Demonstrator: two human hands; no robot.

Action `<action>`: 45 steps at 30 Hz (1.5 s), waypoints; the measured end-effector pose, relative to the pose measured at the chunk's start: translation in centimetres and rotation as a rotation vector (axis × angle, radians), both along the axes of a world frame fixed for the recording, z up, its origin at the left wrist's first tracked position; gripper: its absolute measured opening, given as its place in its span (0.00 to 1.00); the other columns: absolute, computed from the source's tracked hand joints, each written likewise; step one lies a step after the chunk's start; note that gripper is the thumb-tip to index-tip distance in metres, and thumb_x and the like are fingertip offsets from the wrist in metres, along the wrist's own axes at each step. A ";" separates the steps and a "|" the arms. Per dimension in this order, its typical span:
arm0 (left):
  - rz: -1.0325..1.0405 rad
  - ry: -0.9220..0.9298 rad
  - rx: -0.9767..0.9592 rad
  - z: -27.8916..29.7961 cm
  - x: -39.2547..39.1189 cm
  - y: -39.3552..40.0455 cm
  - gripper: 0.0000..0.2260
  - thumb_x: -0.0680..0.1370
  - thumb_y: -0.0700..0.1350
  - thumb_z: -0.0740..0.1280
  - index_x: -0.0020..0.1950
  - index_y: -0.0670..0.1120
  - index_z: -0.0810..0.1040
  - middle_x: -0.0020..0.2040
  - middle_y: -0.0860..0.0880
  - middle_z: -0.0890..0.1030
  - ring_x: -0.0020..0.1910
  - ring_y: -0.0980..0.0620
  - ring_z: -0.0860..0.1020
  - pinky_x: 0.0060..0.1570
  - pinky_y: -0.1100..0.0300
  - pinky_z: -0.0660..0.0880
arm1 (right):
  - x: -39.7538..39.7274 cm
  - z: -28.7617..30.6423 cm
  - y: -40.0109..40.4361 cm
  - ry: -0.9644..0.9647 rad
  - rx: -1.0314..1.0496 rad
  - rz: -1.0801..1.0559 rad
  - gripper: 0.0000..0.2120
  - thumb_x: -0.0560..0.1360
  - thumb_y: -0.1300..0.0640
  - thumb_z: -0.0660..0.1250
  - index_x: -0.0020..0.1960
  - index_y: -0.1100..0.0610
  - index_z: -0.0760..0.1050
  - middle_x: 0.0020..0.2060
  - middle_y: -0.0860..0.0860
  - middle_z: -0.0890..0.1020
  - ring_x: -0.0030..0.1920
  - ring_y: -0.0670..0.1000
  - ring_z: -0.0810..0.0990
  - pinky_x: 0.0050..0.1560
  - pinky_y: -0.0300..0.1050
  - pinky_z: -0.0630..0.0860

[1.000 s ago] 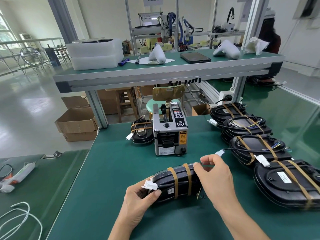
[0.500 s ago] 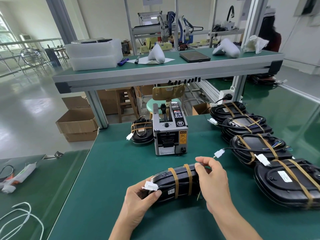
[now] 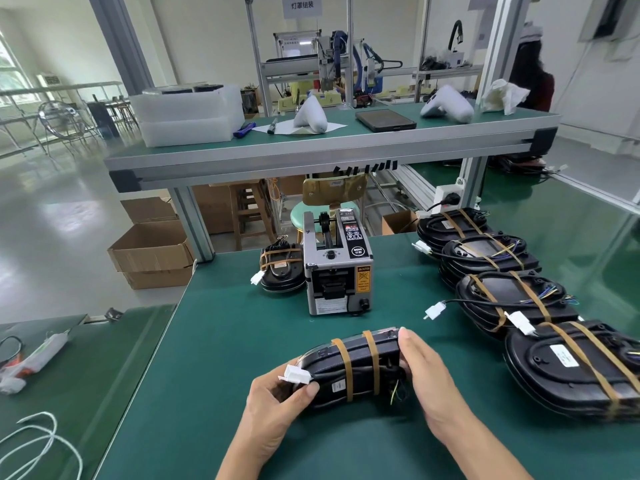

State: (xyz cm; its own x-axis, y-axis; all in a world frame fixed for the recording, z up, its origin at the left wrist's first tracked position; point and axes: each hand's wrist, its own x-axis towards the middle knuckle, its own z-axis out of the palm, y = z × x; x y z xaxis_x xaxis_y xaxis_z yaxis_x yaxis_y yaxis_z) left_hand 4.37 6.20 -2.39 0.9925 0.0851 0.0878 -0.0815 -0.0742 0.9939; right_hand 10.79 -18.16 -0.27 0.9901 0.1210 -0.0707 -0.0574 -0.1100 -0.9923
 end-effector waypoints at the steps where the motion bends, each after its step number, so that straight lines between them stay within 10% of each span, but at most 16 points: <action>1: -0.019 0.002 0.011 0.0 0.0 0.0 0.18 0.74 0.54 0.77 0.63 0.53 0.87 0.59 0.48 0.88 0.61 0.51 0.85 0.58 0.68 0.78 | 0.0 0.2 0.1 -0.028 -0.004 -0.007 0.26 0.82 0.33 0.55 0.56 0.54 0.79 0.53 0.49 0.85 0.57 0.43 0.82 0.67 0.50 0.73; 5: -0.067 0.016 0.106 -0.3 0.0 0.2 0.20 0.75 0.55 0.78 0.65 0.50 0.86 0.60 0.49 0.88 0.63 0.51 0.84 0.62 0.62 0.77 | 0.4 2.4 0.1 -0.094 -0.078 0.038 0.24 0.85 0.38 0.53 0.51 0.57 0.74 0.51 0.59 0.80 0.57 0.61 0.78 0.65 0.60 0.73; 10: -0.044 0.000 0.364 -0.5 -0.1 -0.1 0.17 0.72 0.57 0.77 0.58 0.52 0.86 0.55 0.53 0.86 0.54 0.53 0.85 0.55 0.54 0.79 | 0.9 7.0 1.2 -0.291 -0.412 0.109 0.15 0.85 0.41 0.53 0.47 0.44 0.74 0.42 0.41 0.81 0.48 0.42 0.77 0.65 0.53 0.70; 14: -0.105 -0.006 0.345 -0.5 0.0 -0.3 0.24 0.74 0.48 0.78 0.70 0.56 0.81 0.62 0.56 0.86 0.62 0.55 0.84 0.61 0.57 0.77 | 0.6 9.0 3.4 -0.442 -0.760 0.132 0.19 0.82 0.36 0.46 0.46 0.45 0.68 0.43 0.41 0.77 0.51 0.45 0.73 0.78 0.59 0.51; 21: -0.062 -0.011 0.089 -0.8 0.0 0.2 0.33 0.72 0.53 0.77 0.77 0.52 0.74 0.66 0.52 0.85 0.70 0.49 0.80 0.74 0.46 0.74 | 2.4 9.5 2.7 -0.337 -0.753 0.054 0.20 0.84 0.39 0.47 0.43 0.48 0.68 0.40 0.45 0.78 0.49 0.50 0.76 0.78 0.65 0.53; 29: -0.081 -0.110 0.045 -1.1 0.3 0.1 0.30 0.75 0.64 0.77 0.75 0.57 0.78 0.70 0.52 0.82 0.73 0.52 0.78 0.70 0.62 0.74 | -0.9 10.2 5.9 -0.471 -0.862 0.126 0.19 0.81 0.34 0.46 0.45 0.45 0.67 0.44 0.41 0.75 0.52 0.48 0.73 0.77 0.62 0.53; 33: -0.094 -0.094 0.057 -0.6 0.0 -0.2 0.23 0.80 0.61 0.73 0.72 0.55 0.80 0.59 0.53 0.87 0.54 0.60 0.84 0.53 0.69 0.77 | -2.3 10.7 7.3 -0.499 -0.958 0.144 0.16 0.83 0.35 0.50 0.50 0.44 0.68 0.49 0.42 0.76 0.57 0.48 0.72 0.77 0.60 0.52; 40: -0.112 -0.098 0.077 -1.4 0.4 0.4 0.22 0.79 0.60 0.74 0.70 0.51 0.82 0.52 0.47 0.88 0.42 0.56 0.78 0.41 0.62 0.75 | -1.0 12.3 5.7 -0.498 -0.696 0.275 0.25 0.78 0.32 0.53 0.47 0.49 0.79 0.42 0.43 0.81 0.47 0.42 0.77 0.60 0.47 0.71; 45: -0.134 -0.098 0.011 -1.5 0.8 0.3 0.24 0.80 0.58 0.75 0.72 0.48 0.81 0.47 0.49 0.84 0.35 0.52 0.68 0.34 0.62 0.70 | 6.2 12.6 3.8 -0.215 -0.235 0.036 0.10 0.80 0.51 0.69 0.44 0.52 0.85 0.37 0.46 0.86 0.32 0.41 0.80 0.35 0.34 0.74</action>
